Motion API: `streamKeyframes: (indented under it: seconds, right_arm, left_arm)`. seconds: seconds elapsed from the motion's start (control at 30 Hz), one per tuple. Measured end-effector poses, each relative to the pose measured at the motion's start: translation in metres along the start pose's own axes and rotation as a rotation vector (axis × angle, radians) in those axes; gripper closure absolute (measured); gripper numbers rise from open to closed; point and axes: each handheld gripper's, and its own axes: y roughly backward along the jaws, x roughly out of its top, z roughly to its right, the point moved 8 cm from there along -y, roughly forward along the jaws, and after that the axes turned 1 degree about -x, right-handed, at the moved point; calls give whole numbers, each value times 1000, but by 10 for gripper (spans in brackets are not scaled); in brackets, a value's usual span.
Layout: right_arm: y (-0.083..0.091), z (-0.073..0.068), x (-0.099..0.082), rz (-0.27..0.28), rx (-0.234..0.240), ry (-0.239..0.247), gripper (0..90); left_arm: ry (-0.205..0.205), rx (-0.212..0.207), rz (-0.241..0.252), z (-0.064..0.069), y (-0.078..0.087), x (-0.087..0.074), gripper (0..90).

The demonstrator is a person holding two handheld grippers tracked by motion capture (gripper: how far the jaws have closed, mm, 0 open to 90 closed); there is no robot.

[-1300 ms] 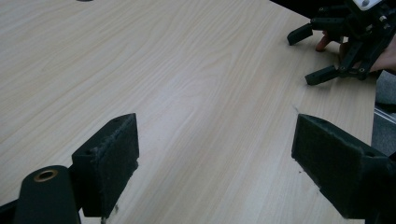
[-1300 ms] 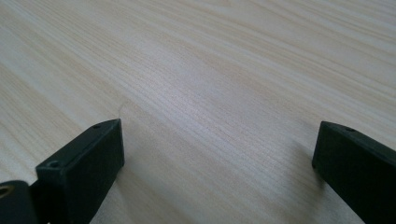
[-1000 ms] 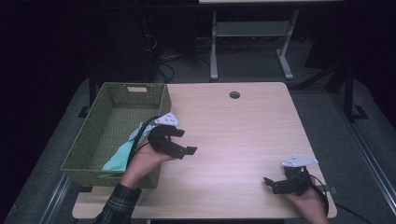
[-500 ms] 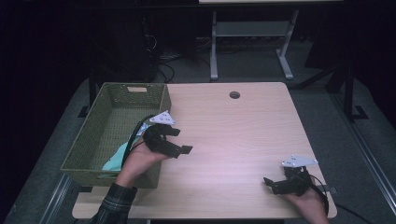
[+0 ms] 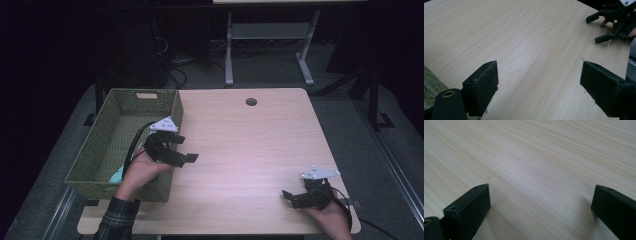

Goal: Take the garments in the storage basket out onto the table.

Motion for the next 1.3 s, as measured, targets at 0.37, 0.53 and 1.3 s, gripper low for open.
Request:
streamKeyframes:
  seconds: [0.37,0.53,1.3]
  right_arm:
    - [0,0,0,1,-1,4,17]
    - [0,0,0,2,0,4,17]
    - [0,0,0,2,0,1,17]
  left_arm:
    - [10,29,2,-8,7,-6,143]
    - [18,42,-4,-14,11,-10,144]
    - [46,109,3,-33,32,-24,158]
